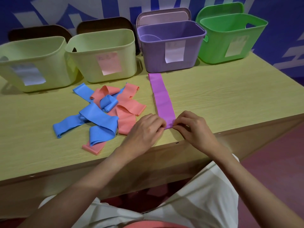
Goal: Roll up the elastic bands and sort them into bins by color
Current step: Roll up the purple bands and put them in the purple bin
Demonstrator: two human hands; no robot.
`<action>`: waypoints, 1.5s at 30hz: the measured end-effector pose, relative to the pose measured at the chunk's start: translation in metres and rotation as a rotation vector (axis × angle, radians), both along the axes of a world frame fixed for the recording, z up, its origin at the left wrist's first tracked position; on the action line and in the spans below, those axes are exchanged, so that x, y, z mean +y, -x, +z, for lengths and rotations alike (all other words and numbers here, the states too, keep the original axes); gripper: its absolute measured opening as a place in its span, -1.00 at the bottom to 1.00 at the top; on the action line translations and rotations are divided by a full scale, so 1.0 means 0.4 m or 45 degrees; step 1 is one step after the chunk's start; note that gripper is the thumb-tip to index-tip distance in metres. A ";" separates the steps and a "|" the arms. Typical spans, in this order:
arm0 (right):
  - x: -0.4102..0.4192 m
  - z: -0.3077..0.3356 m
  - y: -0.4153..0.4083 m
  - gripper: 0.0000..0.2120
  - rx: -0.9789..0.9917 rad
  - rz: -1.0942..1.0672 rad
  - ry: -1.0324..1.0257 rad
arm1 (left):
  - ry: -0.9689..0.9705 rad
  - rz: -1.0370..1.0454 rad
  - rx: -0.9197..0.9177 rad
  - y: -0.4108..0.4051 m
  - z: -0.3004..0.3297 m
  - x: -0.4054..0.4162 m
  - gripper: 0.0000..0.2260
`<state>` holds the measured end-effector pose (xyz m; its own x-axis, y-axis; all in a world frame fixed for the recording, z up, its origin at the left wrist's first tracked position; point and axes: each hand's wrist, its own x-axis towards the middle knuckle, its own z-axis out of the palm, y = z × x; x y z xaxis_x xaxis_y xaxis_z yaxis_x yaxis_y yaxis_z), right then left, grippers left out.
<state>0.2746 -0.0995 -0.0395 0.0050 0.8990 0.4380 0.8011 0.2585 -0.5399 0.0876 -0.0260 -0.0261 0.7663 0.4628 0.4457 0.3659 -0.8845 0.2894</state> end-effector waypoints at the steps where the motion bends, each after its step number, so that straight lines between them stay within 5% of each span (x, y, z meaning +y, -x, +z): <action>1: 0.001 -0.002 0.002 -0.97 0.000 -0.009 -0.001 | -0.025 -0.020 0.008 0.006 0.000 0.001 -0.97; 27: 0.035 -0.010 -0.001 -0.94 0.032 -0.067 -0.019 | -0.213 0.163 0.057 -0.013 0.005 0.026 -0.92; 38: 0.050 -0.004 0.002 -0.90 0.041 -0.104 0.027 | 0.025 0.171 0.048 -0.032 0.010 0.040 -0.94; 45: 0.014 0.015 0.015 -0.84 0.285 -0.060 0.049 | 0.430 0.113 -0.111 -0.004 0.060 0.034 -0.96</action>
<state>0.2685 -0.0938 -0.0337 0.1408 0.9113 0.3869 0.6707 0.1996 -0.7143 0.0892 -0.0124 -0.0019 0.6821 0.6584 0.3182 0.3980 -0.6993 0.5937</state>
